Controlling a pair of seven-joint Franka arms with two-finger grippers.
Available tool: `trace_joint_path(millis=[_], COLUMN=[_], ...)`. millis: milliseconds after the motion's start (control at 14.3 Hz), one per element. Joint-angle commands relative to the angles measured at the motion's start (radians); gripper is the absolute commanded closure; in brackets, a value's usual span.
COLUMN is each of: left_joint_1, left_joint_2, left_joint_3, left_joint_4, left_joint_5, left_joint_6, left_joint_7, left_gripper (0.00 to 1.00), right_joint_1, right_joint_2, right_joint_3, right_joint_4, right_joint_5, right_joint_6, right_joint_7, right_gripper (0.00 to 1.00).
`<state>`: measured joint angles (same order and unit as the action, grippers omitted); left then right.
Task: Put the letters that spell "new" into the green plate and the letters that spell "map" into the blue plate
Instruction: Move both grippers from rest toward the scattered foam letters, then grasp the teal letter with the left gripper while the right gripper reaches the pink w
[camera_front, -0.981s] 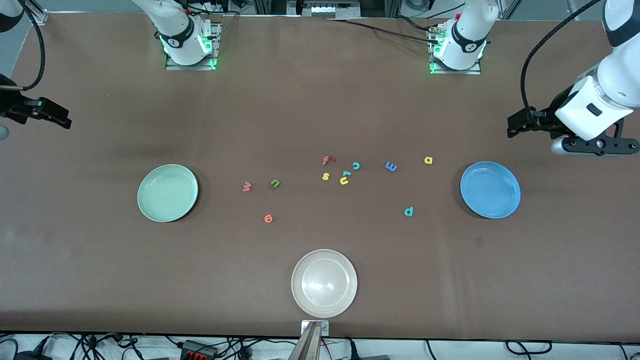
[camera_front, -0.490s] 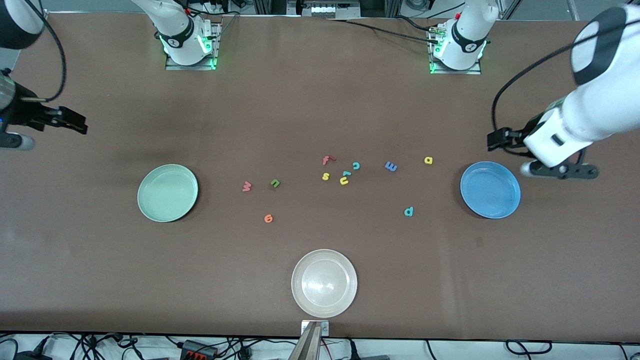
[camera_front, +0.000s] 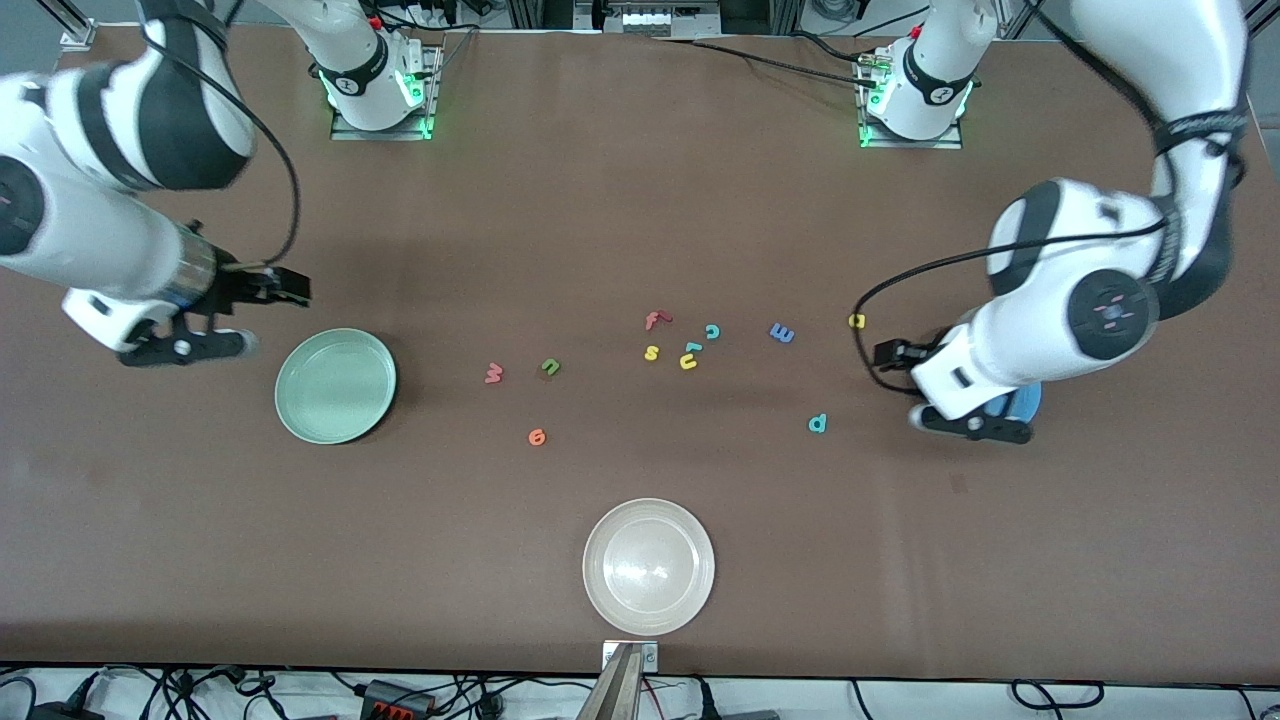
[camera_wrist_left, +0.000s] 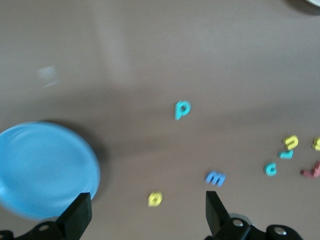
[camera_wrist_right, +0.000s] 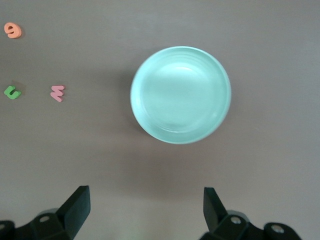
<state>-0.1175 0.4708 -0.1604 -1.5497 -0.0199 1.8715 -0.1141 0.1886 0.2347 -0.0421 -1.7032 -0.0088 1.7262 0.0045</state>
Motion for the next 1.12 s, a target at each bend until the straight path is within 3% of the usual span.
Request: trace_joint_path(millis=[0,350,561,631,841,911,1051], left_joint_1=[-0.05,-0.083,-0.083,-0.082,-0.083,-0.08,-0.079], left_joint_2=[0.122,0.213,0.249,0.255,0.253,0.249,0.243], left_joint_3=[0.006,0.004,0.004,0.004,0.004,0.004,0.004], left_joint_4=[0.005,-0.117,-0.182,-0.191,-0.194,-0.207,-0.211], left_joint_5=[0.001,0.159,0.164,0.164,0.164,0.164,0.164], left_joint_6=[0.134,0.443,0.624,0.646,0.641,0.638,0.627], left_joint_7=[-0.022,-0.022,-0.012,-0.01,-0.013,-0.012,-0.01], left_gripper=[0.0,0.0,0.0,0.06,0.55,0.64,0.71], right_joint_1=[0.015,0.135,0.195,0.207,0.248,0.277,0.296], right_joint_2=[0.095,0.254,0.311,0.327,0.371,0.389,0.411], right_joint_3=[-0.006,-0.007,-0.007,-0.007,-0.006,-0.007,-0.007], right_joint_4=[0.01,0.01,0.011,0.01,0.008,0.01,0.01], right_joint_5=[0.07,0.089,0.09,0.093,0.095,0.095,0.092], right_joint_6=[0.076,0.304,0.334,0.354,0.436,0.462,0.484], right_joint_7=[0.003,0.124,0.216,0.219,0.303,0.337,0.385], right_gripper=[0.0,0.0,0.14,0.16,0.19,0.21,0.27])
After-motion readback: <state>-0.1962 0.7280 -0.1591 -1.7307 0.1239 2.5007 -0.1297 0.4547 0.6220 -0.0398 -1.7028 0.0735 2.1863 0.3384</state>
